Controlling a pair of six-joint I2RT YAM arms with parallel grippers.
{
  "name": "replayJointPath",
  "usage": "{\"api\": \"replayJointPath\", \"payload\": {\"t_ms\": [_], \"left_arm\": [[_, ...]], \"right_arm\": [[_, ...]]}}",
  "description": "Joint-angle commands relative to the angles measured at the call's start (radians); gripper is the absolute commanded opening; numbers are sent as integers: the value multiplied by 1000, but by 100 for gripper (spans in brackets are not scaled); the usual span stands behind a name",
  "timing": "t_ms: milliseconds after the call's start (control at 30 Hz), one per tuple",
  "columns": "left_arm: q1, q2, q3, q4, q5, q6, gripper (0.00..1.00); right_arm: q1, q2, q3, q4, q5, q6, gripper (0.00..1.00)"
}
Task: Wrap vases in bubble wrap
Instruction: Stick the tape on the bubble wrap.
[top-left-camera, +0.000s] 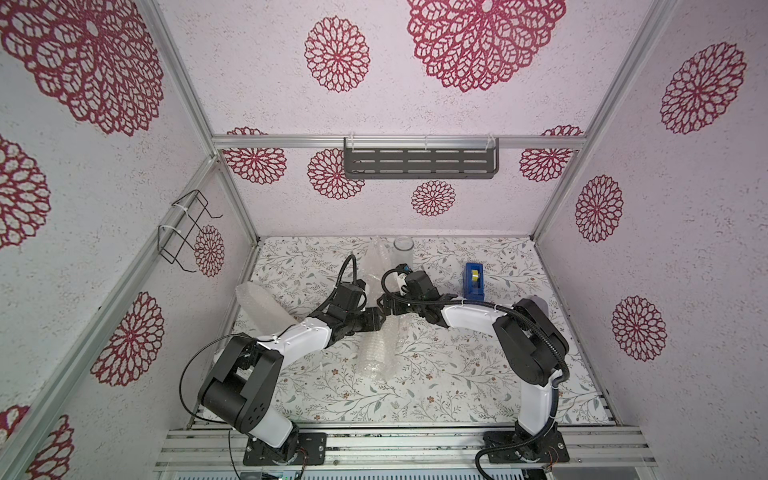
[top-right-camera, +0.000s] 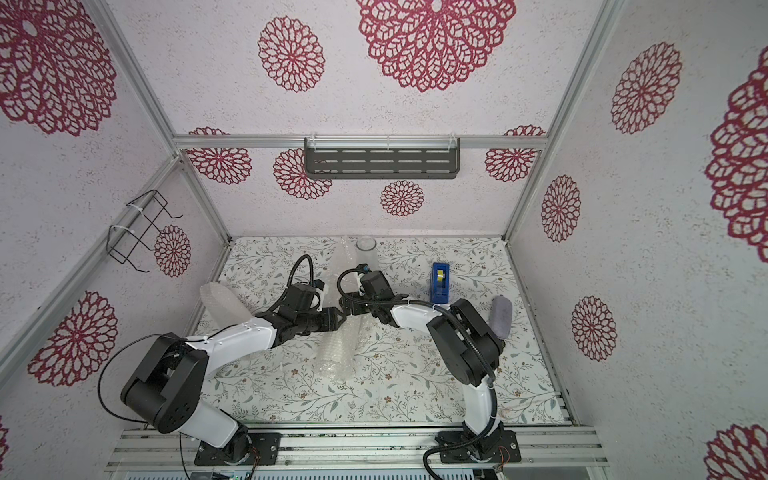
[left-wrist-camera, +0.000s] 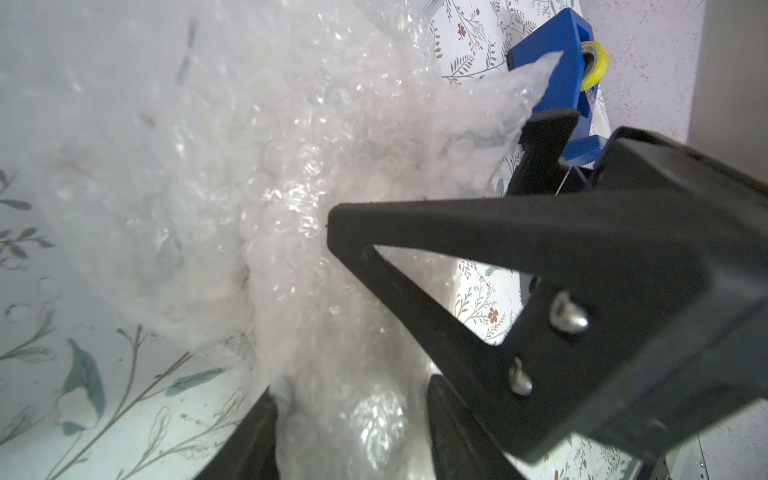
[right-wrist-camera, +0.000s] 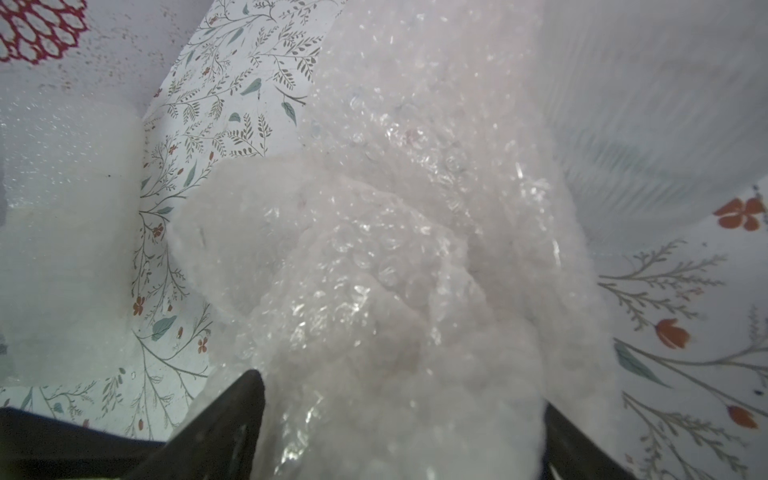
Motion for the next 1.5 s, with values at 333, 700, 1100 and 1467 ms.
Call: {"api": "replayJointPath", "payload": {"t_ms": [333,700,1100,1467], "left_arm": [[-20,6,-30,-79,-3,11,53],[-21,-4,-36,-70,-2,4,52],[-22,-46,-36,-97,-55,-16,52],[-22,-22,-9,-97,-36,-31,52]], "right_arm": [[4,-157,-75,-3,-50,-8,87],[1,-214,-201,-18,53,-41,78],[-11,-233,-235,-45,117,-91,66],[-8,-213,-242,15,80,-88,64]]}}
